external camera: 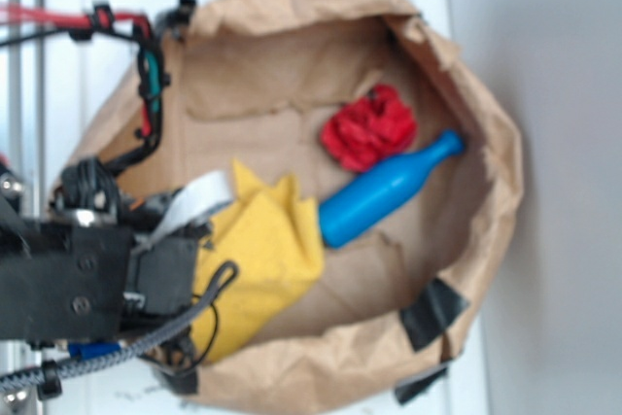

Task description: Grab the yellow cloth.

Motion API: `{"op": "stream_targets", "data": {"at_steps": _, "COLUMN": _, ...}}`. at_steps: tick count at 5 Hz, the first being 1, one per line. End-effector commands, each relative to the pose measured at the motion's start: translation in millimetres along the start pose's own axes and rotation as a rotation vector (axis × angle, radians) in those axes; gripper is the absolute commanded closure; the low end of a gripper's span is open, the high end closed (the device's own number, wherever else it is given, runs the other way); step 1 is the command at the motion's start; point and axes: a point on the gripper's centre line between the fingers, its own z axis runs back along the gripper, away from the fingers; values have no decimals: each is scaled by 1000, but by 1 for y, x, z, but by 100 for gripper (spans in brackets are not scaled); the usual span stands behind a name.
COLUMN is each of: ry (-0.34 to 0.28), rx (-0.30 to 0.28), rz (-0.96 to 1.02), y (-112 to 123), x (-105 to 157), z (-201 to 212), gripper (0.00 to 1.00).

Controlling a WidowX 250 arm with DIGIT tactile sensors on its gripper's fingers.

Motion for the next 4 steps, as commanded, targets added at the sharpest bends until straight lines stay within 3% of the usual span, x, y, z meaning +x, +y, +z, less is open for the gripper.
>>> {"op": "stream_targets", "data": {"at_steps": 1, "ry": -25, "rx": -78, "rz": 76, "y": -4, "x": 93, "z": 28, "gripper": 100}}
{"op": "stream_targets", "data": {"at_steps": 2, "ry": -30, "rx": -58, "rz": 79, "y": -10, "x": 109, "z": 23, "gripper": 85}}
{"op": "stream_targets", "data": {"at_steps": 3, "ry": -40, "rx": -72, "rz": 25, "y": -9, "x": 115, "z": 18, "gripper": 0}}
{"op": "stream_targets", "data": {"at_steps": 4, "ry": -88, "rx": -65, "rz": -38, "y": -3, "x": 105, "z": 13, "gripper": 0}}
